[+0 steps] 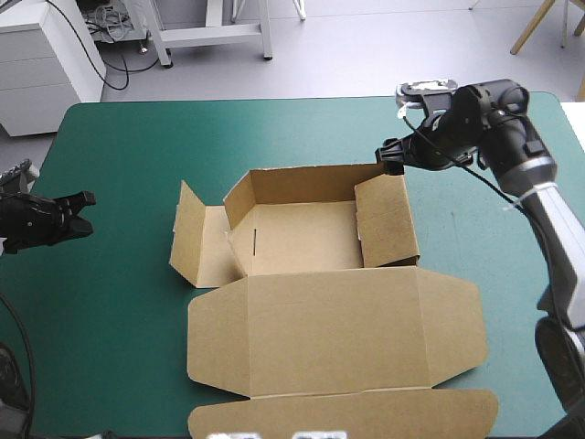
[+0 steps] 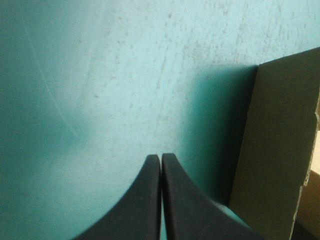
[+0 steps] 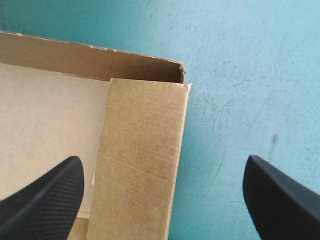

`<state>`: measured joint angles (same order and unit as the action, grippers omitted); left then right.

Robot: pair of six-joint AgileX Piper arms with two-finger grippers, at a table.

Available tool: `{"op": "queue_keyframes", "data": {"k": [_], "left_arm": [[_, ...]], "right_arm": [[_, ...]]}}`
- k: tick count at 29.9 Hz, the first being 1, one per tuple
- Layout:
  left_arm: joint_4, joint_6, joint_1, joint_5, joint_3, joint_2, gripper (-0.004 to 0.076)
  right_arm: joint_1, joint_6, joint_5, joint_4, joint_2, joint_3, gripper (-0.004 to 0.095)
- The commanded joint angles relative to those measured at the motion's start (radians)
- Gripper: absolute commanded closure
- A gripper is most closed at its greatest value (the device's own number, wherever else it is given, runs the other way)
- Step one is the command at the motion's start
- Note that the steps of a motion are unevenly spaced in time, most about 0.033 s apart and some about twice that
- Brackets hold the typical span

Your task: Fold the box

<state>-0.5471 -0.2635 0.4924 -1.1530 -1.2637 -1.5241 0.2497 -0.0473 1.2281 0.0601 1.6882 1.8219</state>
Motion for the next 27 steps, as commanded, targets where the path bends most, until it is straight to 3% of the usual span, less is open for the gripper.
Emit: {"op": "queue_keyframes", "data": {"k": [1,14,19,27], "left_arm": [[-0.044,0.002,0.004,0.020,-0.024,0.041,0.0734],[-0.044,0.022,0.004,0.020,-0.024,0.041,0.0734],[-0.044,0.022,0.004,0.018,-0.024,0.041,0.0734],[-0.044,0.022,0.004,0.018,-0.024,0.041,0.0734]], "right_arm": [[-0.005,-0.015,-0.024,-0.005,-0.135,0.022,0.0108],[0.068,-0.110,-0.024,-0.078,-0.285,-0.150,0.0108],[0.075,-0.135,-0.030,-0.138,-0.224,-0.187,0.0108],[0.075,-0.120,-0.044,-0.137,-0.046,-0.187,0.0108]]}}
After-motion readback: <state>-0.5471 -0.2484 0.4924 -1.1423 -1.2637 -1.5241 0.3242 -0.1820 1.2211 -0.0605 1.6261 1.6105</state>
